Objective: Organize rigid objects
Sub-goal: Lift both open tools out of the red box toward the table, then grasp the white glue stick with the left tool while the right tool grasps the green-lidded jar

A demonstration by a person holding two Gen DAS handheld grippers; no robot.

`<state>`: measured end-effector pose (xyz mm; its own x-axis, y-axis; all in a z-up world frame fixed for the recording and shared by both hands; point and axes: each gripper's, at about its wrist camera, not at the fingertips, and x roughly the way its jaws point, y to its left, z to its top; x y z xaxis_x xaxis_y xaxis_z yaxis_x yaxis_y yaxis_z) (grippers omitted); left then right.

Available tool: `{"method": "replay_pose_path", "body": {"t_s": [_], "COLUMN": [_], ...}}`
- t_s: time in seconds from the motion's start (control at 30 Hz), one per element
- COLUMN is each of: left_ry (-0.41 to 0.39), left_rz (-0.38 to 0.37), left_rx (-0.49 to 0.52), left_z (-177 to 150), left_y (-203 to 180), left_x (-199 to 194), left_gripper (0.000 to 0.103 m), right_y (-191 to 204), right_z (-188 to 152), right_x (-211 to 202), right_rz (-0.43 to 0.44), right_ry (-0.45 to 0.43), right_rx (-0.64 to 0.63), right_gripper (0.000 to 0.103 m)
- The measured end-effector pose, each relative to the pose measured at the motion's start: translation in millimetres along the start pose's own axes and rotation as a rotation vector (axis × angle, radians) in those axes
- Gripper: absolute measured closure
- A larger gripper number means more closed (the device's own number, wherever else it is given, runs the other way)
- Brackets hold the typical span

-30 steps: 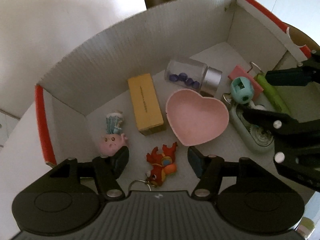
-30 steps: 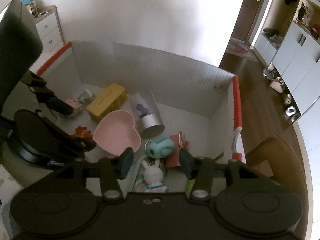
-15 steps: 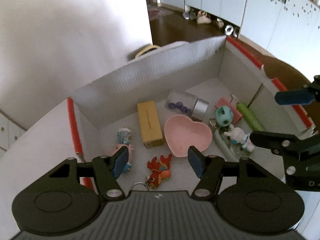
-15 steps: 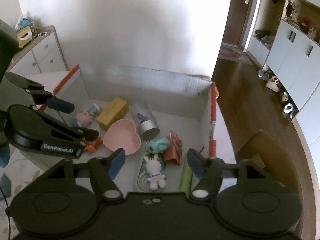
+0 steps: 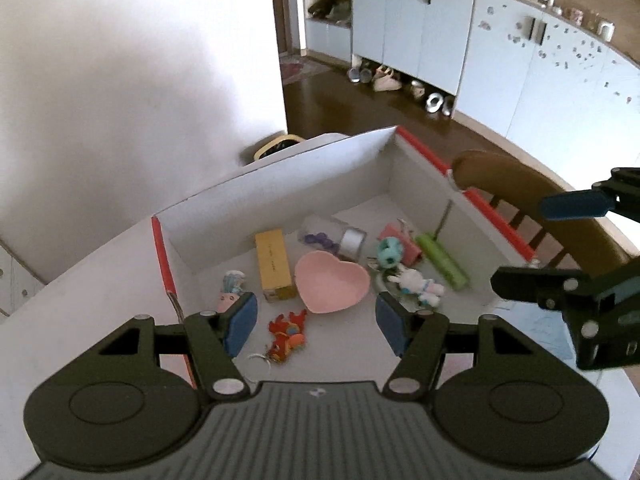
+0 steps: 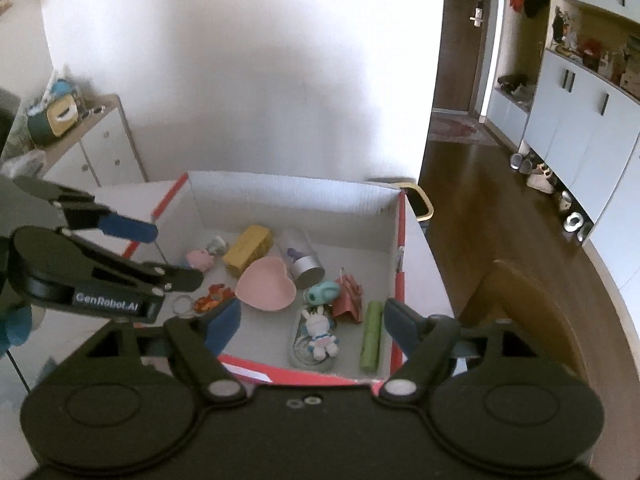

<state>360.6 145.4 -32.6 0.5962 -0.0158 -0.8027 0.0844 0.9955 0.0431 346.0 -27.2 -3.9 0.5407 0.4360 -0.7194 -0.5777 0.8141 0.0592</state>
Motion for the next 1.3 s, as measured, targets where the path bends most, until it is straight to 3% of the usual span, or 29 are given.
{"method": "replay_pose_path", "body": {"t_s": [0.43, 0.53, 0.73, 0.83, 0.87, 1.13, 1.3], "left_ry": [-0.062, -0.079, -0.124, -0.137, -0.141, -0.158, -0.132], "left_rz": [-0.045, -0.05, -0.066, -0.081, -0.084, -0.103, -0.119], "left_rx": [-0.022, -0.033, -0.043, -0.059, -0.062, -0.058, -0.06], "left_z": [-35, -44, -61, -70, -74, -103, -120], "left_y": [-12, -13, -14, -13, -14, -19, -22], "left_x": [-45, -53, -71, -77, -78, -74, -59], "left_gripper": [0.038, 0.029, 0.028, 0.025, 0.02, 0.019, 0.019], "right_y": [8, 14, 28, 35, 37, 48, 58], "right_z": [-25, -32, -50, -61, -64, -93, -115], "right_x": [-56, -69, -87, -91, -93, -89, -82], "right_rz": [0.045, 0.064, 0.07, 0.069, 0.068, 0.068, 0.07], "right_ry": [-0.106, -0.131, -0.159, -0.161, -0.159, -0.122, -0.081], "right_rx": [0.073, 0.091, 0.081, 0.079, 0.078, 0.081, 0.058], "right_gripper": [0.017, 0.014, 0.012, 0.011, 0.011, 0.0, 0.0]}}
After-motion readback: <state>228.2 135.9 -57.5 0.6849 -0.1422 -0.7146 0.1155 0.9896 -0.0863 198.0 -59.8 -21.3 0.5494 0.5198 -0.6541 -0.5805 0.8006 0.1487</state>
